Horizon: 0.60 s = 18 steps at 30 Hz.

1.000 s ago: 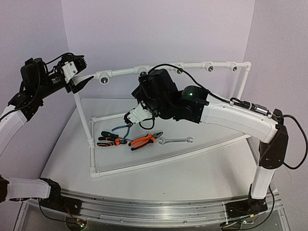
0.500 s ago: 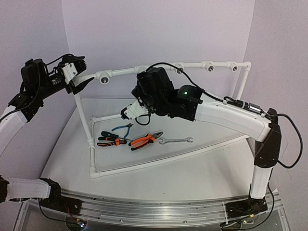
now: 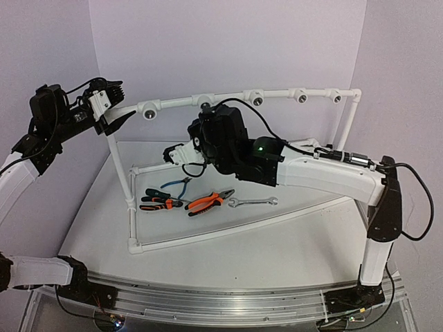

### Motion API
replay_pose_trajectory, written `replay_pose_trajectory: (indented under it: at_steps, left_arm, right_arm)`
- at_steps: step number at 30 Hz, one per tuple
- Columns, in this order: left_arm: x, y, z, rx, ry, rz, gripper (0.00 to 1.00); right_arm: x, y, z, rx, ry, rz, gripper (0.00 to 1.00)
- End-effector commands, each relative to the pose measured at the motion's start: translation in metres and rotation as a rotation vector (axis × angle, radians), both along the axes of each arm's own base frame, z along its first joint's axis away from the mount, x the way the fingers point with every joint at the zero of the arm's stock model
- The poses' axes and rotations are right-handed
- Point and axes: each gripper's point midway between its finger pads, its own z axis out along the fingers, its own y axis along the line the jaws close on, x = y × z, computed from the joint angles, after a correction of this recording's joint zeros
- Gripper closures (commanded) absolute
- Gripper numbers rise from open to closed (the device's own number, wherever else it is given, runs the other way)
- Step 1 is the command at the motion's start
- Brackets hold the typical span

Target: Install the water faucets

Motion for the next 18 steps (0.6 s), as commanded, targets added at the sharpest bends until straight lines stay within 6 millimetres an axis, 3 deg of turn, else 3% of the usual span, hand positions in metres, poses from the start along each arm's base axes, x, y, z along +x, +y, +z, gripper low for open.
replay_pose_trajectory:
  at_steps: [1, 5, 7, 18]
  left_arm:
    - [-0.007, 0.001, 0.014, -0.023, -0.039, -0.013, 0.17]
    - [-0.007, 0.001, 0.012, -0.026, -0.032, -0.015, 0.17]
    - [-0.007, 0.001, 0.012, -0.027, -0.032, -0.016, 0.17]
    - [-0.01, 0.0, 0.012, -0.037, -0.025, -0.029, 0.17]
  right_arm:
    - [0.0, -0.005, 0.05, 0.511, 0.029, -0.061, 0.99]
    - [-0.005, -0.017, 0.071, 0.937, 0.132, -0.071, 1.0]
    - [-0.009, -0.02, 0.071, 1.138, 0.211, -0.049, 1.0]
    - [-0.001, -0.033, 0.036, 2.064, 0.527, -0.107, 1.0]
